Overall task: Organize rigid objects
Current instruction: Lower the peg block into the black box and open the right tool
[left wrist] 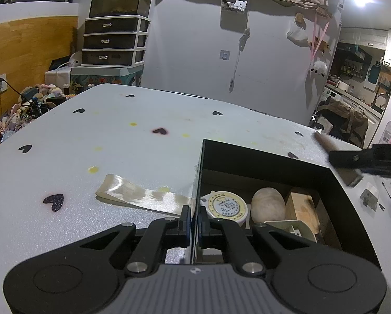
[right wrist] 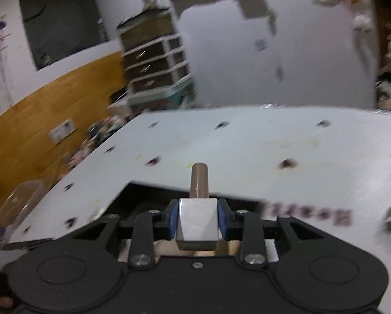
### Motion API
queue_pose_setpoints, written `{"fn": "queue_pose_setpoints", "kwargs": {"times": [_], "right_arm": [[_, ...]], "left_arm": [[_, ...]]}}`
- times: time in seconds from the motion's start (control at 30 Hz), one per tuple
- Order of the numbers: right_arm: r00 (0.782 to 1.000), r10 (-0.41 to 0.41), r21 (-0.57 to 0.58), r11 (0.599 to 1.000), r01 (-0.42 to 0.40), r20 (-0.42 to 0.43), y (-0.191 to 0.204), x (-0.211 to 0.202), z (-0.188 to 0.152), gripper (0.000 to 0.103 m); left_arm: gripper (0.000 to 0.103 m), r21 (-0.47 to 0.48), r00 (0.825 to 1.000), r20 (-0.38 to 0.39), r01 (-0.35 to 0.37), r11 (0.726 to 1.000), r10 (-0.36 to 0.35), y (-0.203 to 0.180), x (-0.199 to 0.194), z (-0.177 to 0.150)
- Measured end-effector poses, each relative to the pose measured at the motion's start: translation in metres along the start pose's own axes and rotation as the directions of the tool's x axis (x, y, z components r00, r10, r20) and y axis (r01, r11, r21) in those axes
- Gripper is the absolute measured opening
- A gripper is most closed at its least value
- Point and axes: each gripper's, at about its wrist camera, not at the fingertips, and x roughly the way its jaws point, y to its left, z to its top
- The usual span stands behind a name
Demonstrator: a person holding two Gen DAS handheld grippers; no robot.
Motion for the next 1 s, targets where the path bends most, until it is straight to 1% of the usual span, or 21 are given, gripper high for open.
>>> {"fn": "queue_pose_setpoints", "kwargs": {"times": [0.1,0.2,0.23,0.4,0.57,0.73,0.83,0.93,1.0], "right_arm": [[0.997,0.042,-0.015,0.999,-0.043,-0.073,0.021,0.016,-0.001,0.032],[0.987,0.077,-0.013,0.997,-0.079,-0.144,0.043,0.034,-0.002,0.032],[0.985,0.078,-0.014,0.997,-0.081,-0.155,0.049,0.037,-0.005,0.032],[0.983,0.051,-0.027,0.998,-0.056,-0.179,0.073,0.058,-0.004,0.032],[0.974,0.036,-0.015,0.999,-0.040,-0.223,0.080,0.077,-0.007,0.032],[0.969,0.004,-0.024,1.000,-0.010,-0.246,0.085,0.089,-0.009,0.032],[0.964,0.002,-0.019,1.000,-0.008,-0.267,0.085,0.092,-0.011,0.035],[0.968,0.011,-0.015,1.000,-0.015,-0.250,0.085,0.089,-0.010,0.045],[0.971,0.009,-0.021,1.000,-0.014,-0.237,0.086,0.086,-0.008,0.046]], "left_arm": [[0.005,-0.002,1.000,0.001,0.002,1.000,-0.002,0.001,0.000,0.001],[0.005,0.003,1.000,0.002,0.001,1.000,-0.001,-0.001,0.000,-0.002],[0.005,0.005,1.000,0.002,0.002,1.000,-0.002,-0.001,0.000,-0.001],[0.005,0.006,1.000,0.004,0.002,1.000,-0.002,-0.002,0.000,-0.003],[0.005,0.009,1.000,0.004,0.005,1.000,-0.005,-0.003,0.001,-0.003],[0.004,0.014,1.000,0.003,0.007,1.000,-0.007,-0.003,0.000,-0.004],[0.004,0.013,1.000,0.003,0.007,1.000,-0.007,-0.003,0.000,-0.004],[0.004,0.013,1.000,0.003,0.006,1.000,-0.006,-0.003,0.000,-0.004],[0.004,0.014,1.000,0.003,0.006,1.000,-0.006,-0.003,0.000,-0.004]]}}
